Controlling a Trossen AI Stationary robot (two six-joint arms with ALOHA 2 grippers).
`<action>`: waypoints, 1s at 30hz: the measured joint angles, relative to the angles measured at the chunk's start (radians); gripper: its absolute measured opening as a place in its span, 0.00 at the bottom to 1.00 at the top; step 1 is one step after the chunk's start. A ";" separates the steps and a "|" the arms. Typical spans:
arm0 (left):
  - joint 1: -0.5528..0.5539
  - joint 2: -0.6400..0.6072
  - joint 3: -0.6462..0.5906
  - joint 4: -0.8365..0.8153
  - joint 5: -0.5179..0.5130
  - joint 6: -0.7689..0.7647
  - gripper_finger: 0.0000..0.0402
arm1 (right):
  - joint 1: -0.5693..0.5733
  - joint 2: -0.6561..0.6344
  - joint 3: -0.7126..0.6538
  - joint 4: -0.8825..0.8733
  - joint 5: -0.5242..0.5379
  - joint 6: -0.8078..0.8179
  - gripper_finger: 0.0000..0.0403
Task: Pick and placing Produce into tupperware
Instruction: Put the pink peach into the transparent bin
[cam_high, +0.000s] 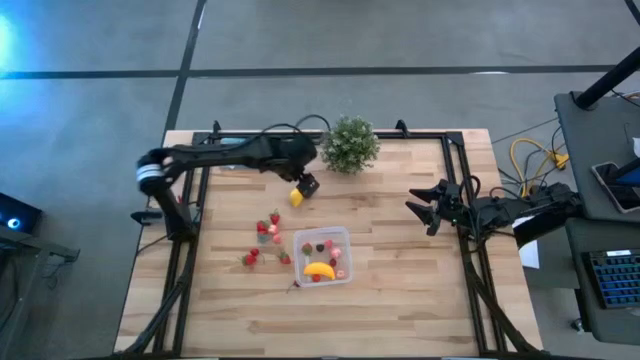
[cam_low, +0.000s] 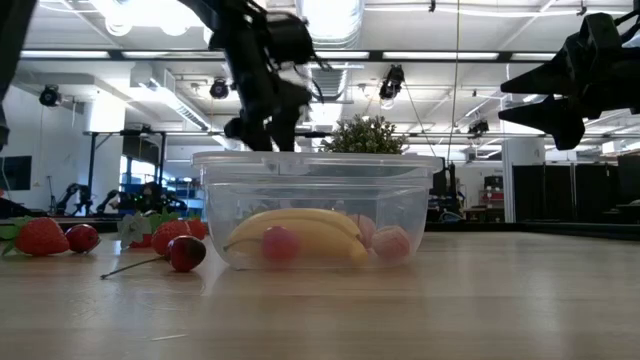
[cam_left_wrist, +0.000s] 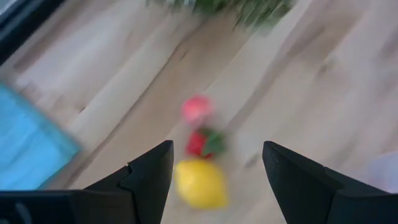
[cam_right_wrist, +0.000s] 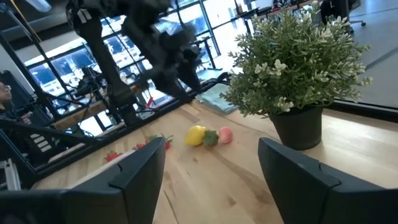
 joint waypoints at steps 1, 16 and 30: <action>0.000 0.030 0.016 -0.037 -0.017 0.018 0.58 | 0.000 0.000 0.000 0.000 0.000 0.000 0.62; -0.014 0.163 0.101 -0.019 -0.058 0.094 0.58 | 0.000 0.000 0.000 0.000 0.000 0.000 0.62; -0.028 0.156 0.045 0.051 -0.100 0.068 0.58 | 0.000 0.000 0.000 0.000 0.000 0.000 0.61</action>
